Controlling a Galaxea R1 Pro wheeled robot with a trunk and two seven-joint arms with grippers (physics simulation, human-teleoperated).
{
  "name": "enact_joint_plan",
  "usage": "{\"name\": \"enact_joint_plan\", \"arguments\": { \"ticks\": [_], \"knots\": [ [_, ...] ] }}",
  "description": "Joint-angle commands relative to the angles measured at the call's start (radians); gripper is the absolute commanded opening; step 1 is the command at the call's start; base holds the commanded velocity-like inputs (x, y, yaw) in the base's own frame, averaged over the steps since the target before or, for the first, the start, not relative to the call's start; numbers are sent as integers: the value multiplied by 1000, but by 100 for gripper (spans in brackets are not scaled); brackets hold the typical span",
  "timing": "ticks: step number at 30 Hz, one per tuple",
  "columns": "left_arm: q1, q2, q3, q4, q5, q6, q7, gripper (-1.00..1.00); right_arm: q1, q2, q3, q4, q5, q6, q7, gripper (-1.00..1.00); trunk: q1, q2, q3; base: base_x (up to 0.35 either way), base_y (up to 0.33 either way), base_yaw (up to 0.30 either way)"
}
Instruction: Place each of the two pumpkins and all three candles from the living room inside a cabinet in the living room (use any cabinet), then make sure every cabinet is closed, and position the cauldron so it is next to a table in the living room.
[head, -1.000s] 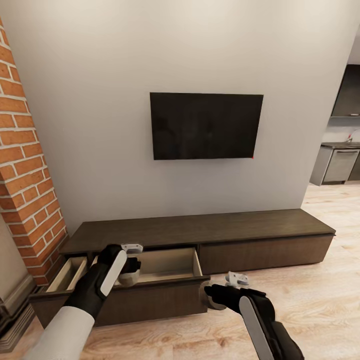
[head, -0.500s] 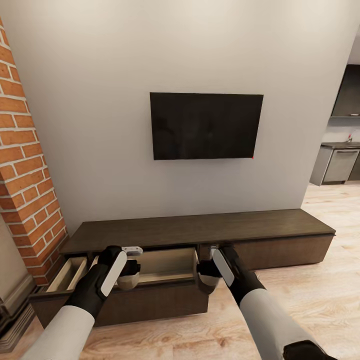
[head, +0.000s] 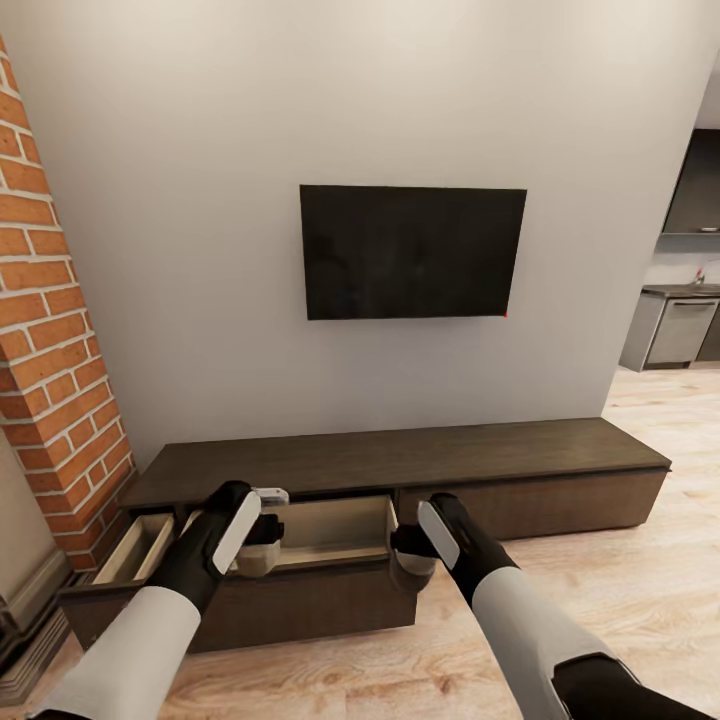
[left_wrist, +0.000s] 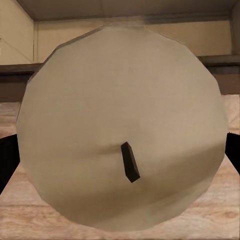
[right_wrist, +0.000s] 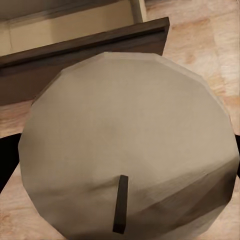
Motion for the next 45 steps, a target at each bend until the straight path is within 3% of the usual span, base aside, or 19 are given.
{"name": "enact_joint_plan", "arguments": {
  "ticks": [1, 12, 27, 45],
  "knots": [
    [-19, -2, -3, 38, 8, 2, 12, -100, -1, 0, 3, -7, -10, 2, -8, -100, 0, -1, -1, 0, 0, 0],
    [-85, -10, -3, 232, 15, -17, 7, -100, -34, 0, 75, -41, -10, -6, -10, -100, 0, -1, -1, 0, 0, 0],
    [-87, -7, -4, 233, 19, -16, -5, -100, -34, 0, 92, -75, -12, -11, 4, -100, 0, -1, -1, 0, 0, 9],
    [-86, -8, -9, 224, 18, -17, -4, -100, -33, 0, 92, -90, -13, -12, 8, -100, 0, -1, -1, 13, 7, 246]
  ]
}}
